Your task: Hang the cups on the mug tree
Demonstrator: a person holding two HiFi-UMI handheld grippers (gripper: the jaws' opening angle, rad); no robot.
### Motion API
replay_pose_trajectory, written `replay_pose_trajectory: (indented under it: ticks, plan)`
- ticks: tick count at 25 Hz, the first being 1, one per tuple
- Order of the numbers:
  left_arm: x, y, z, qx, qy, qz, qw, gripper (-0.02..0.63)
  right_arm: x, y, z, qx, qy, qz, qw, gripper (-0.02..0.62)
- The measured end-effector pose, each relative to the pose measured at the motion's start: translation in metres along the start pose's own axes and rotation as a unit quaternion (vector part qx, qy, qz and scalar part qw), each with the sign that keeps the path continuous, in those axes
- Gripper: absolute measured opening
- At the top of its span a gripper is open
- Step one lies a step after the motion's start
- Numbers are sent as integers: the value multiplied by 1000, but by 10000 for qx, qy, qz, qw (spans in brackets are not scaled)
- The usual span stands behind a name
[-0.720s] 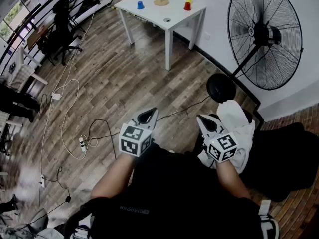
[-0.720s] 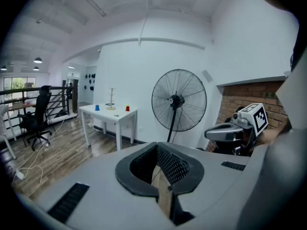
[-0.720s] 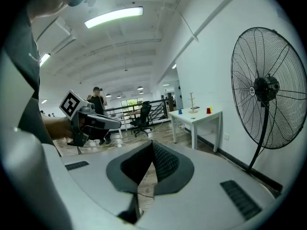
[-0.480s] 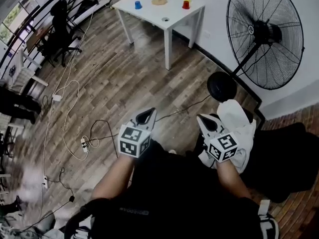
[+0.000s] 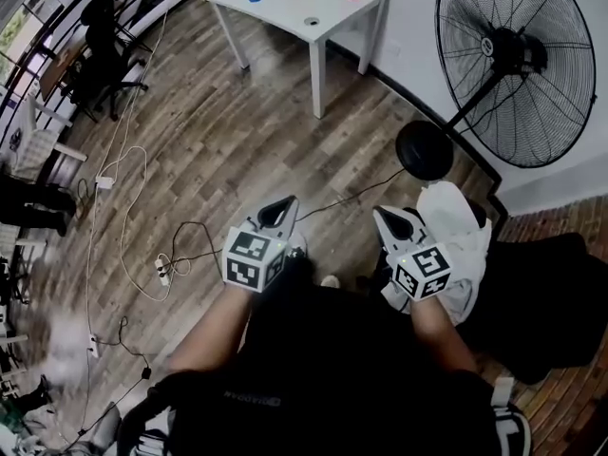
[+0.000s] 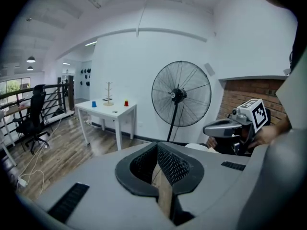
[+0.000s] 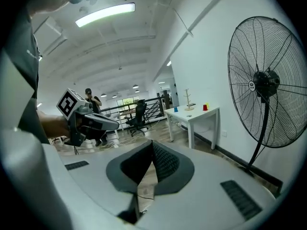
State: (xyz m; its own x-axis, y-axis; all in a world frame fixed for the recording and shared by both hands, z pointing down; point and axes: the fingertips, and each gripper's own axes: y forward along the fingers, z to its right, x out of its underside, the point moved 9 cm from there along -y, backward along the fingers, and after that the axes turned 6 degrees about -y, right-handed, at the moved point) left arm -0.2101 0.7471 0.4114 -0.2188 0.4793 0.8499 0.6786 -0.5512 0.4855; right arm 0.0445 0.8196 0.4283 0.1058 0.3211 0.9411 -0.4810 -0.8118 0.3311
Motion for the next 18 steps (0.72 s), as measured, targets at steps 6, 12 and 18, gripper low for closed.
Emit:
replay_pose_trajectory:
  ticks: [6, 12, 18]
  plan:
    - [-35, 20, -43, 107, 141, 206, 9996, 17, -20, 40, 15, 172, 195, 98, 9996, 6]
    - [-61, 39, -100, 240, 43, 329, 9992, 17, -50, 90, 28, 389, 144, 169, 9990, 7]
    - [-74, 43, -159, 256, 175, 393, 9987, 17, -64, 143, 21, 398, 127, 121, 9991, 7]
